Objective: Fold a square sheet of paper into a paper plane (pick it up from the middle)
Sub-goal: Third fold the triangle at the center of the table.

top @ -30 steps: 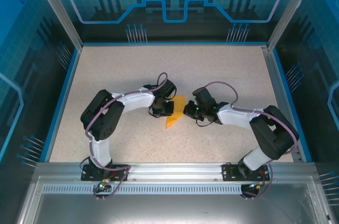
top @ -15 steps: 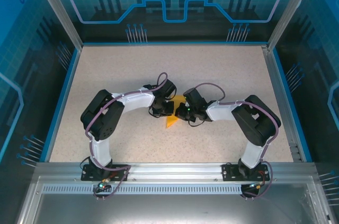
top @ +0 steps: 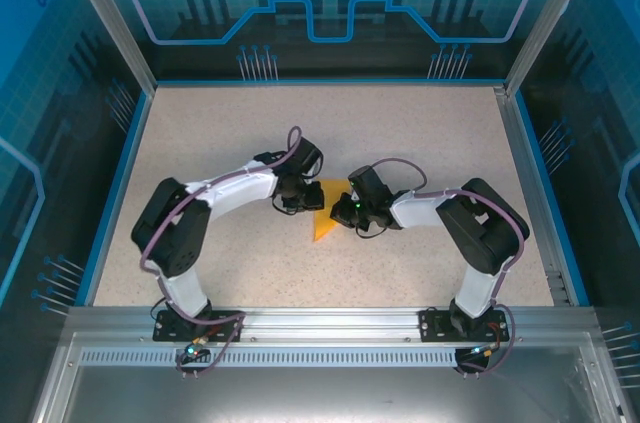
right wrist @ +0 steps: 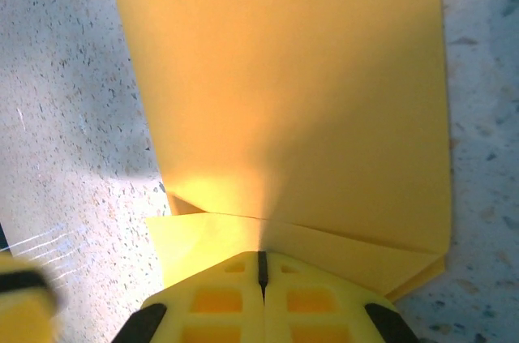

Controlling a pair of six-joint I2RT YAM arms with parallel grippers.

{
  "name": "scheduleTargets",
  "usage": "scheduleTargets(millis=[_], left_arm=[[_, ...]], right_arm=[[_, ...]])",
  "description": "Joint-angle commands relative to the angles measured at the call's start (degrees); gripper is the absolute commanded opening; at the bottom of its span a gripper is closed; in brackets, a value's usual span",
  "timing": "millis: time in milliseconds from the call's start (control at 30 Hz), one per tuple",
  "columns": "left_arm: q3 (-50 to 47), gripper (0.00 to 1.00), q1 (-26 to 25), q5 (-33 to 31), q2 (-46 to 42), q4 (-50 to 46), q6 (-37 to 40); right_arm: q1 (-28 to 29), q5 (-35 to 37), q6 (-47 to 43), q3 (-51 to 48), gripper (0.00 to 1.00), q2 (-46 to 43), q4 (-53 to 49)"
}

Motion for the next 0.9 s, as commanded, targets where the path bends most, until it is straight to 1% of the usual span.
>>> scheduleTargets(millis=[0,167,300,533,767,867], left_arm=[[-3.8,0.22,0.8,8.2,-3.7,2.2,-2.1],[-8.7,0.20,1.0,18.5,-3.6,8.5,-4.8],[-11.1,0.18,0.8,21.6,-2.0,11.2,-6.3],[-11.4,0.17,0.6,21.3,0.3,11.1,-6.4],[-10.1,0.18,0.5,17.9,2.7,10.3,-6.4],[-10.1,0.18,0.5,17.7,3.5,10.2,-6.4]], right_arm=[[-0.6,1.5,1.7,-2.2,0.02,3.4,-5.2],[-0.7,1.3,2.5,-2.1,0.02,3.5,-5.9],[-0.8,1.4,3.0,-1.8,0.02,3.7,-6.7],[-0.8,1.3,3.3,-1.3,0.02,4.4,-7.4],[-0.8,1.2,3.2,-0.8,0.02,4.6,-8.2],[-0.9,1.1,3.1,-0.7,0.02,4.7,-8.6]])
